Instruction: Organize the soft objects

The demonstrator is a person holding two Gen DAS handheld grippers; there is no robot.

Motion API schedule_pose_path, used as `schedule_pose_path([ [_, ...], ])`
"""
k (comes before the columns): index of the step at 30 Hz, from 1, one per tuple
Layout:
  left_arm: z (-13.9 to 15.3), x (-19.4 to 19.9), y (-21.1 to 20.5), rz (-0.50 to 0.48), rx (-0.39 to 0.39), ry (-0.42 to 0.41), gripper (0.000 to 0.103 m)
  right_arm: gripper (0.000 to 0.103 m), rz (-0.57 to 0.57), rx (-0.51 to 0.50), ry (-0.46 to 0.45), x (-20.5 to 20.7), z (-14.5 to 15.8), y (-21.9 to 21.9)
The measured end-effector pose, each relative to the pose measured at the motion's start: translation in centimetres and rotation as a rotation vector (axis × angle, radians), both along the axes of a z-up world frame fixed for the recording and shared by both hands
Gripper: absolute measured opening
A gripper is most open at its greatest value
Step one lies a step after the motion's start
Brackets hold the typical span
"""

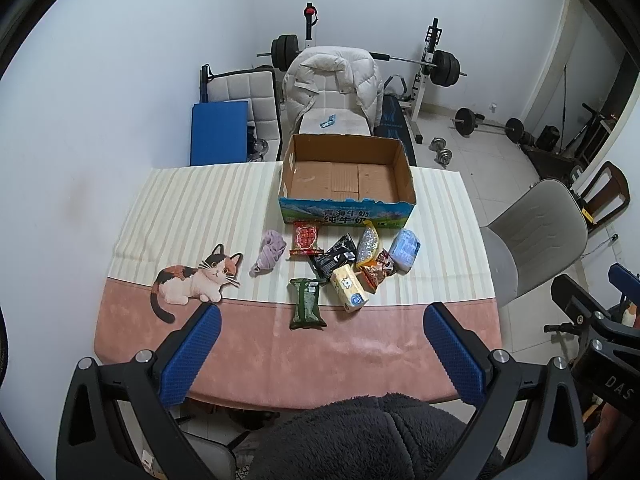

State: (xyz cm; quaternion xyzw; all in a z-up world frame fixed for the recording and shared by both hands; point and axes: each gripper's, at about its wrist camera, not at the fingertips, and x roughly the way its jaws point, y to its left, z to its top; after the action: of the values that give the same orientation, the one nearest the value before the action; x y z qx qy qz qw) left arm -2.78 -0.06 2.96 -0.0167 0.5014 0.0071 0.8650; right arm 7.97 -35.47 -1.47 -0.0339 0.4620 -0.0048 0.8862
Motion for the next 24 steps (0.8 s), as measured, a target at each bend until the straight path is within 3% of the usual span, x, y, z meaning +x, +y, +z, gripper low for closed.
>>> schedule_pose_path([
  [14,0.0,-0.2,-0.2,0.004,-0.005,-0.008,0.103,0.103,0.01,0.008,-0.011,0.1,0.1,-0.3],
  [20,-1.2,3.0,0.1,0.039,-0.028,-0.004,0.103,0.103,0.008,0.072,0.019,2.3,-2.4,-1.0],
  [24,-4.1,7.3,0.7,0.076,0.014,0.033,0.103,0.103,0.029,0.118,0.052,6.2,-6.2,-1.3],
])
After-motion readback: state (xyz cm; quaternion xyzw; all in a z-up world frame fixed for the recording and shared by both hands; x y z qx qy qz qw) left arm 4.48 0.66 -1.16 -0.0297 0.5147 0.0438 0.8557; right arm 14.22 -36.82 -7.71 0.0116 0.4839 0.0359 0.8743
